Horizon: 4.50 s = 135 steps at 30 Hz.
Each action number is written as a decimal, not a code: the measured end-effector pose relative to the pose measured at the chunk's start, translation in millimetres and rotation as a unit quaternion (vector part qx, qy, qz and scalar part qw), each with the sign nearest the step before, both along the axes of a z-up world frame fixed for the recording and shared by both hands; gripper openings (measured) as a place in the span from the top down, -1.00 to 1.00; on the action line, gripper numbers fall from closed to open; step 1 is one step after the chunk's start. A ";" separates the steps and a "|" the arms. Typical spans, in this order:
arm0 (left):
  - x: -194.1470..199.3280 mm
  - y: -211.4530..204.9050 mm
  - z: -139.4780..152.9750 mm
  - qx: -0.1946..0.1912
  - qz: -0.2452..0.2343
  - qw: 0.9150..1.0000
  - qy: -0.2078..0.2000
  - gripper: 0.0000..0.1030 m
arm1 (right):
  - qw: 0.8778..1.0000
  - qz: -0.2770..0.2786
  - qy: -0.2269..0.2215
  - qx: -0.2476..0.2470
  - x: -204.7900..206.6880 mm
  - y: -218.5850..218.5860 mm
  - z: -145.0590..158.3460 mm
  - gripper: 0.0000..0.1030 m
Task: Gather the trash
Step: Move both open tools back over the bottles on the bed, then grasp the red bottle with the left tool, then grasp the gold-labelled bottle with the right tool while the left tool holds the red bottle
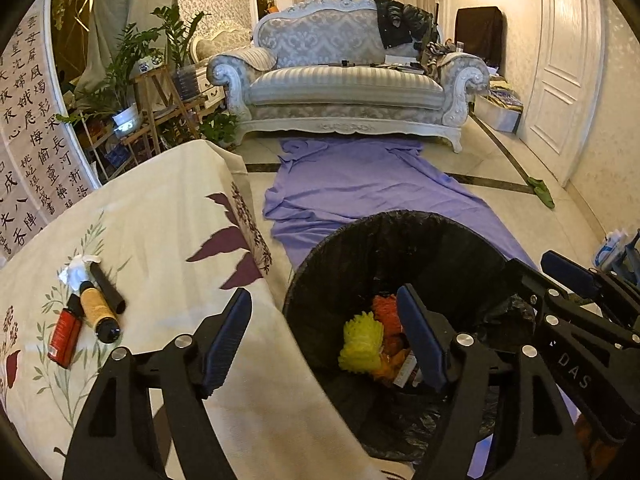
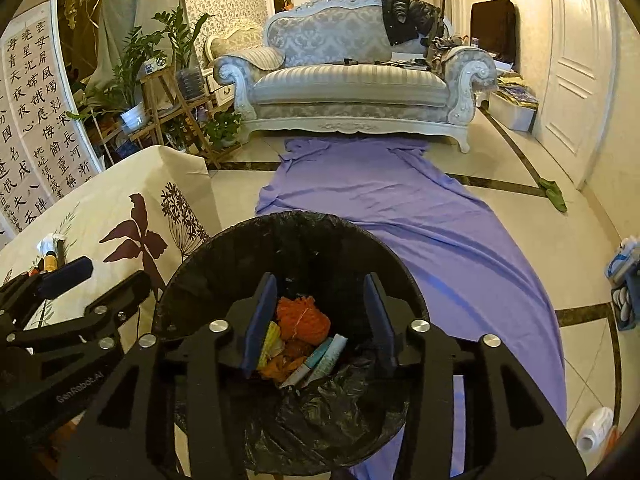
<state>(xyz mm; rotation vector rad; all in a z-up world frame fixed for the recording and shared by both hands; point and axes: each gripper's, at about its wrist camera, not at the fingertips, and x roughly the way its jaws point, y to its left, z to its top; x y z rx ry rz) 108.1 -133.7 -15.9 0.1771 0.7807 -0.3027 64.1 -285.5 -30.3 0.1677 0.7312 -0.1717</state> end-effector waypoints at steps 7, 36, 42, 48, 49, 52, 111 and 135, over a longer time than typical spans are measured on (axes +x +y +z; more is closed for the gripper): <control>-0.8 25.3 4.7 -0.005 0.023 1.000 0.000 -0.43 | 1.000 0.013 0.000 0.000 1.1 13.1 2.0 0.05; 12.1 191.1 -1.3 0.013 0.181 0.983 0.002 -0.43 | 0.986 0.168 0.000 -0.007 39.4 165.1 14.8 0.05; 24.9 205.2 -9.4 0.022 0.187 0.982 0.017 -0.43 | 0.982 0.189 0.002 -0.006 49.1 186.5 16.0 0.05; 32.3 212.8 -17.2 0.013 0.178 0.983 0.037 -0.40 | 0.980 0.198 0.006 -0.007 56.3 196.2 15.2 0.05; 33.1 213.2 -18.2 0.010 0.174 0.984 0.041 -0.38 | 0.980 0.199 0.007 -0.007 57.0 196.9 14.9 0.05; 33.9 211.3 -20.1 0.008 0.162 0.986 0.047 -0.29 | 0.979 0.202 0.010 -0.007 59.7 199.1 13.1 0.05; 10.9 283.2 -22.4 -0.009 0.204 0.978 0.045 0.52 | 0.948 0.311 0.060 -0.037 84.9 305.8 -6.0 0.54; -10.1 249.4 -3.5 -0.019 0.171 0.985 0.027 0.52 | 0.967 0.252 0.029 -0.018 37.0 233.6 11.7 0.55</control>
